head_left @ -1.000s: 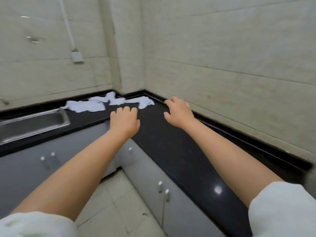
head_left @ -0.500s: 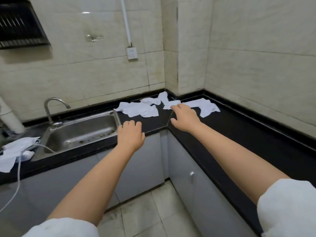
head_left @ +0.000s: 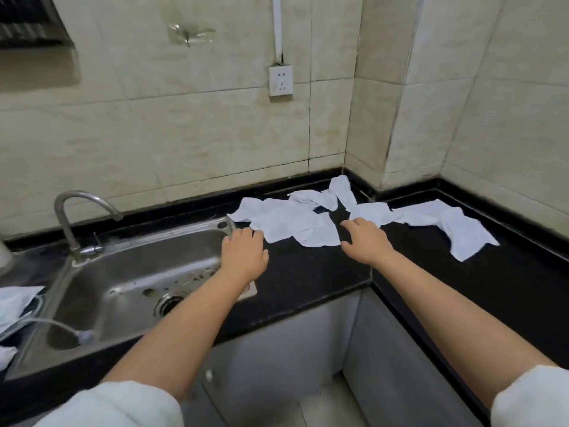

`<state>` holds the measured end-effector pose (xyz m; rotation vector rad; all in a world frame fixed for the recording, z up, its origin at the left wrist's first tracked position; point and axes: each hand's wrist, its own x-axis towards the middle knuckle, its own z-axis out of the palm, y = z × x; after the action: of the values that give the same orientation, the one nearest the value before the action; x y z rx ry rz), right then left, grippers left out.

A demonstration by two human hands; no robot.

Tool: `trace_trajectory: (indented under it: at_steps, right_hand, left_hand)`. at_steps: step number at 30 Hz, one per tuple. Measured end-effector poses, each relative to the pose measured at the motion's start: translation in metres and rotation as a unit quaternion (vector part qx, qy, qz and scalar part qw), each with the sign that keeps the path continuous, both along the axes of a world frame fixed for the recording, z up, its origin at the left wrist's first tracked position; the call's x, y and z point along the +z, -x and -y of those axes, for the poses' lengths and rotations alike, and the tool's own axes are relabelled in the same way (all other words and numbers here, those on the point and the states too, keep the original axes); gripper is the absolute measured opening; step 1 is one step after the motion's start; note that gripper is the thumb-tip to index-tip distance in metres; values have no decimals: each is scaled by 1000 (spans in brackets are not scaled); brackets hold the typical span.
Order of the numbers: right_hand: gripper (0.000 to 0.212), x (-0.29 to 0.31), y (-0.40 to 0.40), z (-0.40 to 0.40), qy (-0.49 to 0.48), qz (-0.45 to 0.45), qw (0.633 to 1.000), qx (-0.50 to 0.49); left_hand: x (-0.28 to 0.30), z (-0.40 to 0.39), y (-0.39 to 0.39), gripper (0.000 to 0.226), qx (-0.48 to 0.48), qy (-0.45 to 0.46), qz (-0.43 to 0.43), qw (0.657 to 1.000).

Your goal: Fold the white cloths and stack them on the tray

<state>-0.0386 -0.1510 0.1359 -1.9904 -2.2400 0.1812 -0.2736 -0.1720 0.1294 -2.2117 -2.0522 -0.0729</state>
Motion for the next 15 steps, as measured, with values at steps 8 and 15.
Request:
trace_trajectory:
  at_steps: [8, 15]
  right_hand:
    - [47, -55, 20, -122, 77, 8, 995, -59]
    - [41, -115, 16, -222, 129, 26, 991, -26]
  left_hand:
    - [-53, -139, 24, 32, -40, 92, 7, 995]
    - [-119, -210, 8, 27, -22, 164, 40, 985]
